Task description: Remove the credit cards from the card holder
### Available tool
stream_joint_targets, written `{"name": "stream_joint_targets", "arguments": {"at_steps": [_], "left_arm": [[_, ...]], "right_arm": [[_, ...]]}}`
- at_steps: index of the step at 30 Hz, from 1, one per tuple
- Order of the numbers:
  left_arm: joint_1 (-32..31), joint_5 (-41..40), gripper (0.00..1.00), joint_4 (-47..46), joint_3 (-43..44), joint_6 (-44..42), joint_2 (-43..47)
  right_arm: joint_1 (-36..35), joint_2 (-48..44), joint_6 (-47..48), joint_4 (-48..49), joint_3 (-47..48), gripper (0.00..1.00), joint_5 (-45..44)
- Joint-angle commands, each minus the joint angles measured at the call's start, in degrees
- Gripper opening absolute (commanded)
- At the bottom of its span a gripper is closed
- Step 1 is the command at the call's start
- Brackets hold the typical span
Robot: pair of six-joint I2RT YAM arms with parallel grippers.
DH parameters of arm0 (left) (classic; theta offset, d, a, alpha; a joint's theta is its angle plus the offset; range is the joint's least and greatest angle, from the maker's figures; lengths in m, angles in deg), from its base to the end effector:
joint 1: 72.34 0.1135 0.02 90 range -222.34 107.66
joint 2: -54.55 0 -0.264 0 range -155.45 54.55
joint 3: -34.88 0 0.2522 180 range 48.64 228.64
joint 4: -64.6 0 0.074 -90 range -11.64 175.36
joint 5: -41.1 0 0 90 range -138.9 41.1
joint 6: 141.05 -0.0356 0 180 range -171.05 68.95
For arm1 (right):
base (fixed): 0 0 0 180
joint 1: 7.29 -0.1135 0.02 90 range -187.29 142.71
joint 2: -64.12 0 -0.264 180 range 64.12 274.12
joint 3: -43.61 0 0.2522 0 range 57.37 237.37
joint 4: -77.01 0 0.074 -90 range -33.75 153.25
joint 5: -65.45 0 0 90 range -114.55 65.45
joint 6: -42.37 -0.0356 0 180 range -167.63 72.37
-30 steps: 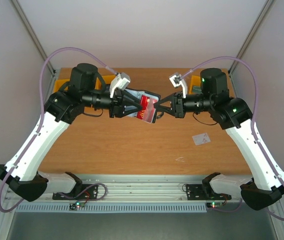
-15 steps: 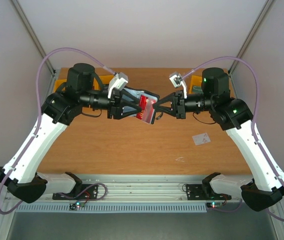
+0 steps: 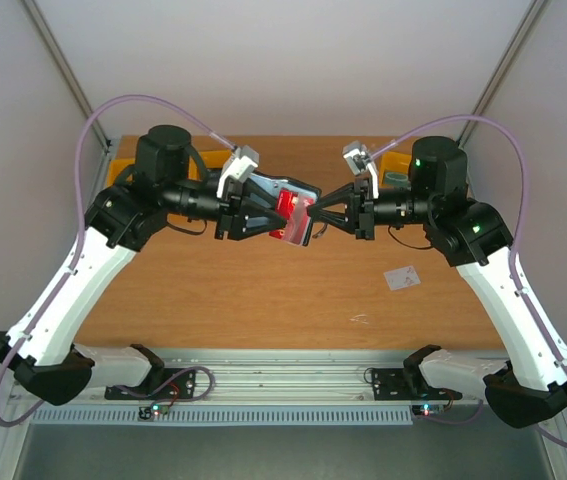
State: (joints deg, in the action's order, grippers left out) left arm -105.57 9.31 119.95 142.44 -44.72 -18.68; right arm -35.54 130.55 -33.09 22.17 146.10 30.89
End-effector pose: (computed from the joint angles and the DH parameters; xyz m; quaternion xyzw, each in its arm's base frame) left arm 0.1831 -0.1561 0.4752 0.4354 0.6363 -0.5447 0.3299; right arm 0.1689 0.1240 0.4736 -0.5147 0.5713 0.4370 0.4666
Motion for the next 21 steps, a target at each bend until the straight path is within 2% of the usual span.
{"name": "stream_joint_targets", "arguments": {"at_steps": [1,4,5,6,7,13,14,15,17,21], "left_arm": [[-2.8,-1.5,0.39,-1.1,2.2,-1.2,-2.6],[-3.4,-1.7,0.27,-0.3,4.1,-2.1,-3.3],[-3.5,-1.3,0.19,0.5,4.5,-3.3,-3.5],[-3.7,-1.0,0.05,1.3,4.8,-4.1,-3.5],[-3.6,-1.2,0.01,2.1,4.9,-4.5,-3.3],[-0.9,-3.1,0.0,4.2,4.1,-5.6,-1.1],[-0.6,-2.9,0.0,4.1,3.9,-5.6,-0.9],[-0.5,-2.6,0.0,3.5,3.6,-5.5,-0.7],[-0.6,-1.6,0.0,2.1,3.1,-4.6,-0.7],[-0.5,-0.6,0.0,0.7,3.0,-2.9,-1.2]], "right_arm": [[-1.0,-0.8,-1.3,6.9,1.0,0.01,1.4],[-1.0,-1.1,0.1,5.5,0.8,0.01,-1.7],[-1.0,-1.0,0.5,4.9,0.7,0.01,-2.4],[-1.0,-0.9,0.9,4.3,0.7,0.01,-2.7],[-1.0,-0.9,1.3,3.6,0.6,0.01,-3.2],[-0.4,-2.8,5.0,-1.2,-1.0,0.02,-5.7],[-0.4,-2.8,5.0,-1.8,-1.0,0.08,-4.8],[-0.4,-2.4,4.6,-2.2,-1.0,0.18,-3.3],[-0.4,-0.9,3.3,-2.2,-0.8,0.31,0.9],[-1.1,0.1,0.3,0.5,-1.7,0.34,3.1]]}}
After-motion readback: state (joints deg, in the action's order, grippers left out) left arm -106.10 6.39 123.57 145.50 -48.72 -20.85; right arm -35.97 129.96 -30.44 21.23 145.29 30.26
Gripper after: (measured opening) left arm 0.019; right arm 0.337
